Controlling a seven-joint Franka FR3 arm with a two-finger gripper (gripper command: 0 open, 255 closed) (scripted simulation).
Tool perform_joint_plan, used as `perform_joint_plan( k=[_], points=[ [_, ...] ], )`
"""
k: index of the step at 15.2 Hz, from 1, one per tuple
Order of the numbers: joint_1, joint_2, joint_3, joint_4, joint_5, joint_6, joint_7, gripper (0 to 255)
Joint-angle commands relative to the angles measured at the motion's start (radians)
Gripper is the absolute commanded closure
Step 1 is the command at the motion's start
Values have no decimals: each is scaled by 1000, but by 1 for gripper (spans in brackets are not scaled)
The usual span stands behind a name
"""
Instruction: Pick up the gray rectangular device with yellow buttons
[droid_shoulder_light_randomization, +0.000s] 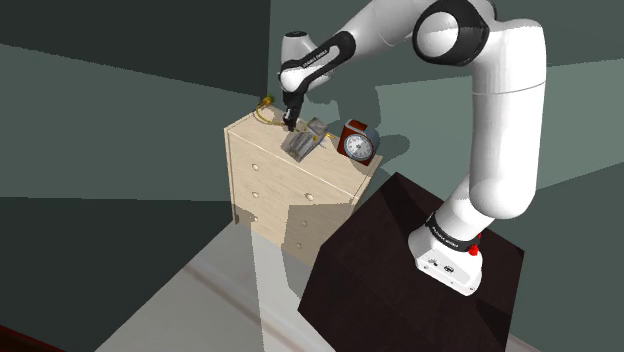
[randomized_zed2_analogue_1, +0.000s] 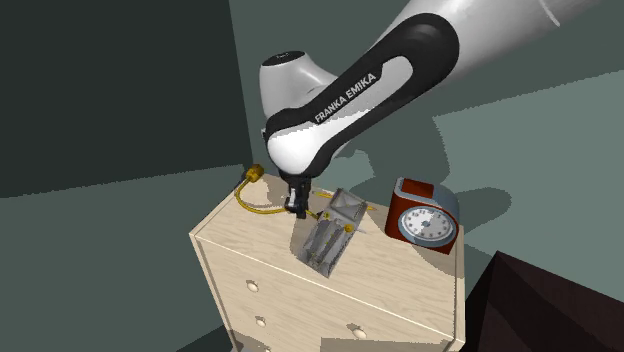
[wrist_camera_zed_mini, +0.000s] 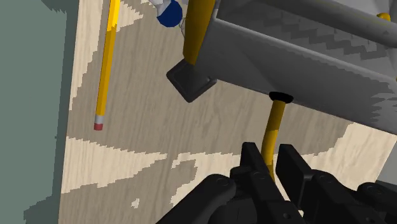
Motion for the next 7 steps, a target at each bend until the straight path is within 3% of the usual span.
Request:
perform_joint_plan(
  k=[1, 7],
  points=[
    [-1, -18, -1, 2, 0, -19, -3, 255],
    [0, -52, -1, 9, -1, -60, -6, 255]
  ],
)
